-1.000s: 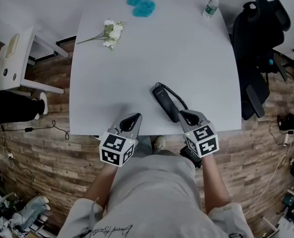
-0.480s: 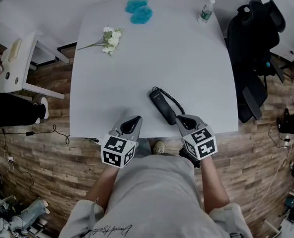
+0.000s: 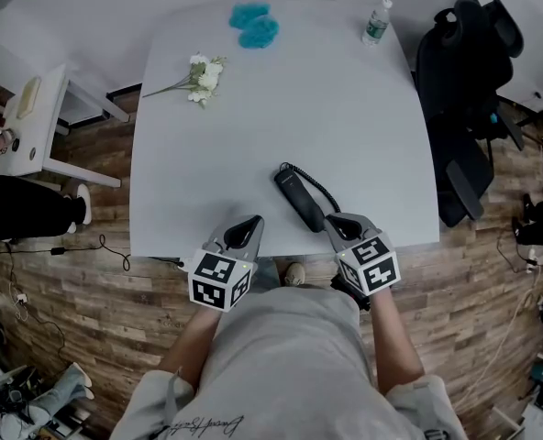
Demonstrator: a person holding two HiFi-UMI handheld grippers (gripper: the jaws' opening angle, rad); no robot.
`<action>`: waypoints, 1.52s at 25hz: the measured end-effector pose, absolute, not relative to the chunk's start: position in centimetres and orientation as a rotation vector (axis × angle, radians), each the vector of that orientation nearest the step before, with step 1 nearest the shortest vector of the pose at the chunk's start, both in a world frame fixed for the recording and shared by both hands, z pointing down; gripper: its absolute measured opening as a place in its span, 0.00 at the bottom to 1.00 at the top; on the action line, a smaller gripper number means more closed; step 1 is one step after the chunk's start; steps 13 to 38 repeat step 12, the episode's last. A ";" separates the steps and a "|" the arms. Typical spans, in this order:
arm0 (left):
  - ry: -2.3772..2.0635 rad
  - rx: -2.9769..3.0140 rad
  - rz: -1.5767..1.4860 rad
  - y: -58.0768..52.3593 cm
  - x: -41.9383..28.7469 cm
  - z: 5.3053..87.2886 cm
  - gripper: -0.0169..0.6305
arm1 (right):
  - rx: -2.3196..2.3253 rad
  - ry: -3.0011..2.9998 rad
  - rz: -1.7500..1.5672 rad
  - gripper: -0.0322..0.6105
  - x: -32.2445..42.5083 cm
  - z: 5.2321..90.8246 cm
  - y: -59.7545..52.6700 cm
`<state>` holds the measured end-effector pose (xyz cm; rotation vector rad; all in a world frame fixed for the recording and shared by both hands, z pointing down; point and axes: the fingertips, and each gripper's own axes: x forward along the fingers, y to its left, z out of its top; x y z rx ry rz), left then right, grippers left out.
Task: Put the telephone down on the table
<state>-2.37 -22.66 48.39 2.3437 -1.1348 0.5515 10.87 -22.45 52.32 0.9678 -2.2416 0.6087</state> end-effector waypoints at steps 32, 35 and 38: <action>-1.116 2.356 0.553 -21.7 -2.2 48.4 0.05 | 0.963 -2.234 0.625 0.06 10.5 52.8 -21.4; -1.116 2.356 0.553 -21.7 -2.2 48.4 0.05 | 0.963 -2.234 0.625 0.06 10.5 52.8 -21.4; -1.116 2.356 0.553 -21.7 -2.2 48.4 0.05 | 0.963 -2.234 0.625 0.06 10.5 52.8 -21.4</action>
